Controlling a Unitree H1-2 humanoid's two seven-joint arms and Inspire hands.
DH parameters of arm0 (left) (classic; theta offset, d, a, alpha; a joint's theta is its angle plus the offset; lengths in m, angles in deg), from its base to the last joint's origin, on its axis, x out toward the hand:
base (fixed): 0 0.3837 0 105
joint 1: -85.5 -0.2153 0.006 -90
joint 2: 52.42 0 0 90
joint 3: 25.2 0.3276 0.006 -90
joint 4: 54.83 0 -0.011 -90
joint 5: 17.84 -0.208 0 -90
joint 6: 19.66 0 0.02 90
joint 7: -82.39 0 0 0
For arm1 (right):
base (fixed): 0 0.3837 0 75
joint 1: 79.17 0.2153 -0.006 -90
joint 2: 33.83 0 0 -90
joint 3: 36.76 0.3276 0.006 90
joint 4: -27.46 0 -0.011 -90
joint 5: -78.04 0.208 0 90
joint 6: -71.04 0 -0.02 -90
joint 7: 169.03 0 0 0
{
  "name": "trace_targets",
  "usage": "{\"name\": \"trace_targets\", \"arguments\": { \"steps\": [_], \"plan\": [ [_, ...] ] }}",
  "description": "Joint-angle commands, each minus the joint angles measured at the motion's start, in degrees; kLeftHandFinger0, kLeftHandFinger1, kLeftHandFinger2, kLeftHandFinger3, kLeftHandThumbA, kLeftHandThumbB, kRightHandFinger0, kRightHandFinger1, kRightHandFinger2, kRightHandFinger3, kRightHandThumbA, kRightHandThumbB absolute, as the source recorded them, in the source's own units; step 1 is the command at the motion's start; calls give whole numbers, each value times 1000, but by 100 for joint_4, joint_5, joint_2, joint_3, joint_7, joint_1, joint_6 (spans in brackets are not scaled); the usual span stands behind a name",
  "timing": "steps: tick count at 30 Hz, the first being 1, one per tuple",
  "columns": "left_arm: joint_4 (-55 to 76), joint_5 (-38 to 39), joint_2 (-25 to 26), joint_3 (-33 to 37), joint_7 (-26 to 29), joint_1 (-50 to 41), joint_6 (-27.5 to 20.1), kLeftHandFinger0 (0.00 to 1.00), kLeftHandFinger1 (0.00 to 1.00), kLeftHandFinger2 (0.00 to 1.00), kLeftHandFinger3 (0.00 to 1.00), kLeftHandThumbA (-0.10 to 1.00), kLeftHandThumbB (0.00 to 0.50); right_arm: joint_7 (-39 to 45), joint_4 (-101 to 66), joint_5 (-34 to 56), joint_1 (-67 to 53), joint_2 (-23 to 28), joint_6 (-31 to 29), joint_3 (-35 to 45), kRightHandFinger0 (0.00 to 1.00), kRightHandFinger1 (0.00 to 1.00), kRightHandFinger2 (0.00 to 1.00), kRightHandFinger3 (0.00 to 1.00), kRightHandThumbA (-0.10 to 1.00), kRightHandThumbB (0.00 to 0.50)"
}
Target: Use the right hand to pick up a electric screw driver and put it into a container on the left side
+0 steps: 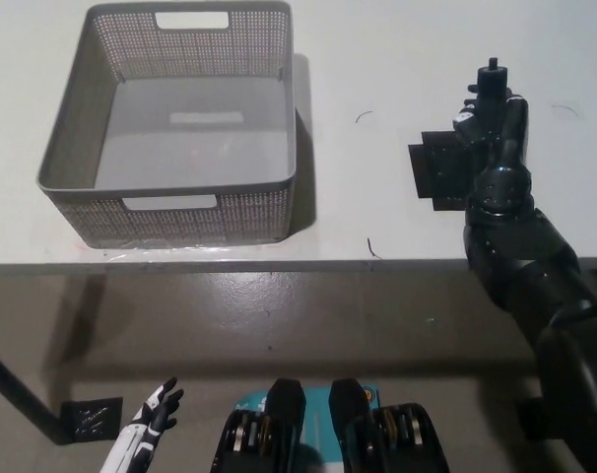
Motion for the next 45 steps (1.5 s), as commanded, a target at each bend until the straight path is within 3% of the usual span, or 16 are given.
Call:
{"name": "trace_targets", "arguments": {
  "steps": [1,2,7,8,9,10,13,17,20,23,27,29,37,45],
  "plan": [
    [45,-96,71,8,24,57,-202,1000,1000,1000,1000,1000,41,-359,-531,-118,815,-102,-525,-52,0,107,540,655,-100,156],
    [36,-95,70,8,23,57,-206,1000,1000,1000,1000,1000,42,-408,-600,-154,853,-131,-489,-77,0,106,570,700,-100,148],
    [13,-82,55,1,21,38,-213,1000,1000,1000,1000,1000,42,-549,-907,-414,986,-258,-413,-315,0,128,615,698,-100,142],
    [29,-26,49,-11,-9,39,-145,1000,1000,1000,1000,1000,49,-663,-912,-524,1047,-287,-369,-410,137,186,590,685,-100,161],
    [5,-50,61,-7,-7,64,-154,1000,1000,1000,1000,1000,53,-533,-959,-435,1074,-316,-468,-383,21,119,548,676,-100,146],
    [5,-56,62,-6,-6,68,-151,1000,1000,1000,1000,1000,55,-478,-991,-405,1092,-332,-454,-378,0,111,552,684,-100,135],
    [-14,-104,74,16,-5,56,-231,1000,1000,1000,1000,1000,46,-249,-1182,-385,1151,-437,-308,-432,0,156,621,692,-100,139],
    [46,-130,70,30,-20,4,-94,1000,1000,1000,1000,1000,72,-219,-1254,-441,1274,-670,-268,-557,0,234,731,709,-100,130],
    [79,-103,70,35,-43,2,-67,1000,1000,1000,1000,1000,78,-221,-1320,-390,1415,-874,-228,-557,0,203,706,666,-100,132],
    [66,-72,70,42,-72,23,-40,1000,1000,1000,1000,1000,61,-149,-1417,-305,1576,-1091,-151,-508,0,174,682,686,-100,122],
    [132,1,69,60,-133,-20,8,1000,1000,1000,1000,1000,21,-57,-1539,-282,1750,-1402,-122,-518,0,215,704,774,-100,92],
    [136,-29,74,90,-141,-44,-48,1000,1000,1000,1000,1000,11,-76,-1540,-326,1866,-1578,-175,-556,0,248,708,772,-100,105],
    [152,-218,72,181,-78,-61,-81,1000,1000,1000,1000,1000,27,-241,-1111,-344,2328,-2067,-306,-542,0,155,629,693,-100,126],
    [173,-300,32,347,-65,-74,-123,1000,1000,1000,1000,1000,19,-191,-875,-366,2447,-2317,-161,-578,0,176,684,731,-100,112]
  ]
}}
